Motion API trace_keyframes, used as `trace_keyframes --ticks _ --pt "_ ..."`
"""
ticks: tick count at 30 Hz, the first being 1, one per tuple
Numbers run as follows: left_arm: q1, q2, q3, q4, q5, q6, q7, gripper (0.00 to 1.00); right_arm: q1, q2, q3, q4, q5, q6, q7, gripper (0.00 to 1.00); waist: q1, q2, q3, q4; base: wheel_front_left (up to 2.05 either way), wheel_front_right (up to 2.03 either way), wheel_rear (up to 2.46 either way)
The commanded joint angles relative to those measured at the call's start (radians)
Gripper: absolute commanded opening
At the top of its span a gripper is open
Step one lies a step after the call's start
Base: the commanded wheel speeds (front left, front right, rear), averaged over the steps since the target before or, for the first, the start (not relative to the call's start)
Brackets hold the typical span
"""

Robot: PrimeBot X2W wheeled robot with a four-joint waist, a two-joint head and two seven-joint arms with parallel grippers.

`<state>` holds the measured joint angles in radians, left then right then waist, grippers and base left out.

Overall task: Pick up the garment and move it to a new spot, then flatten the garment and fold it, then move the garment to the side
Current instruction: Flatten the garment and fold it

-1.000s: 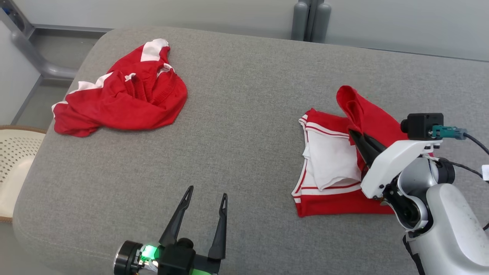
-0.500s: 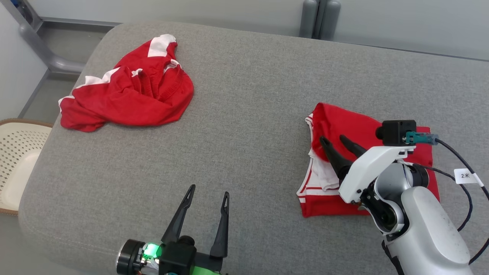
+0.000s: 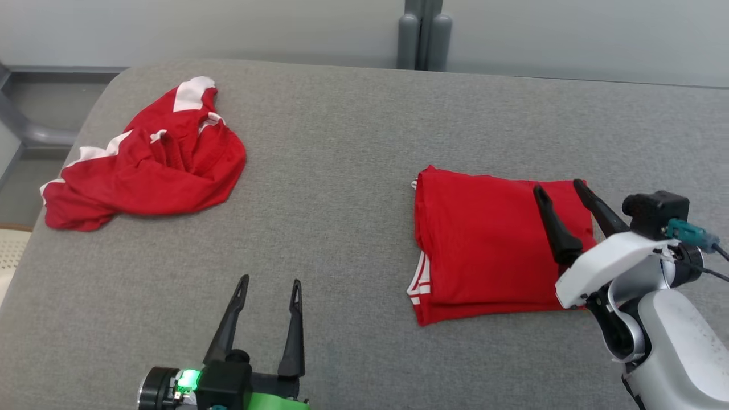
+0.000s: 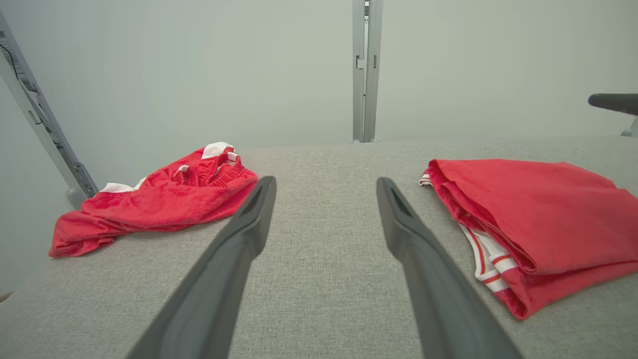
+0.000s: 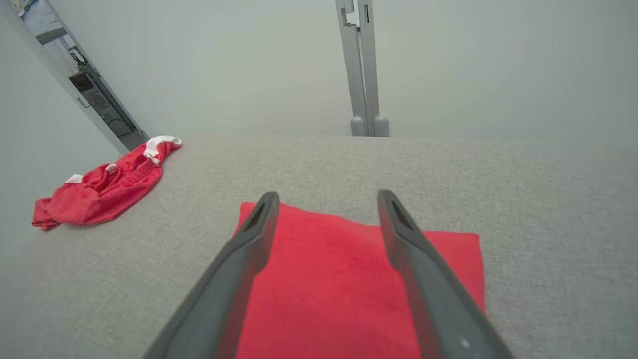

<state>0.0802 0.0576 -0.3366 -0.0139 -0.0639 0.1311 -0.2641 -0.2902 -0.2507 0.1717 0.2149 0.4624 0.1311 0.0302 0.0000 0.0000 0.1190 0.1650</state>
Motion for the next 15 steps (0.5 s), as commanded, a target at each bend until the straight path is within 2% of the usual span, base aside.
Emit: trace_keyframes --ticks 1,8,11,15 --pt "0.015 0.004 0.013 -0.003 -0.012 -0.004 0.000 1.00 0.015 -0.013 0.010 0.019 -0.003 -0.001 -0.044 1.00 0.0000 0.0000 -0.021 -0.050 0.00 0.00 0.00" --pt "0.040 0.000 0.074 -0.010 -0.036 -0.020 0.000 1.00 0.027 -0.030 0.070 0.162 -0.064 -0.001 -0.270 1.00 0.0000 0.0000 -0.050 -0.127 0.00 0.00 0.00" --pt "0.055 -0.002 0.098 -0.011 -0.043 -0.031 0.000 1.00 0.036 -0.010 0.066 0.211 -0.097 -0.001 -0.293 1.00 0.0000 0.0000 -0.070 -0.153 0.00 0.00 0.00" --pt "0.073 -0.003 0.128 -0.015 -0.045 -0.046 0.000 1.00 0.075 0.038 0.009 0.173 -0.166 -0.001 -0.295 1.00 0.0000 0.0000 -0.100 -0.177 0.00 0.00 0.00"
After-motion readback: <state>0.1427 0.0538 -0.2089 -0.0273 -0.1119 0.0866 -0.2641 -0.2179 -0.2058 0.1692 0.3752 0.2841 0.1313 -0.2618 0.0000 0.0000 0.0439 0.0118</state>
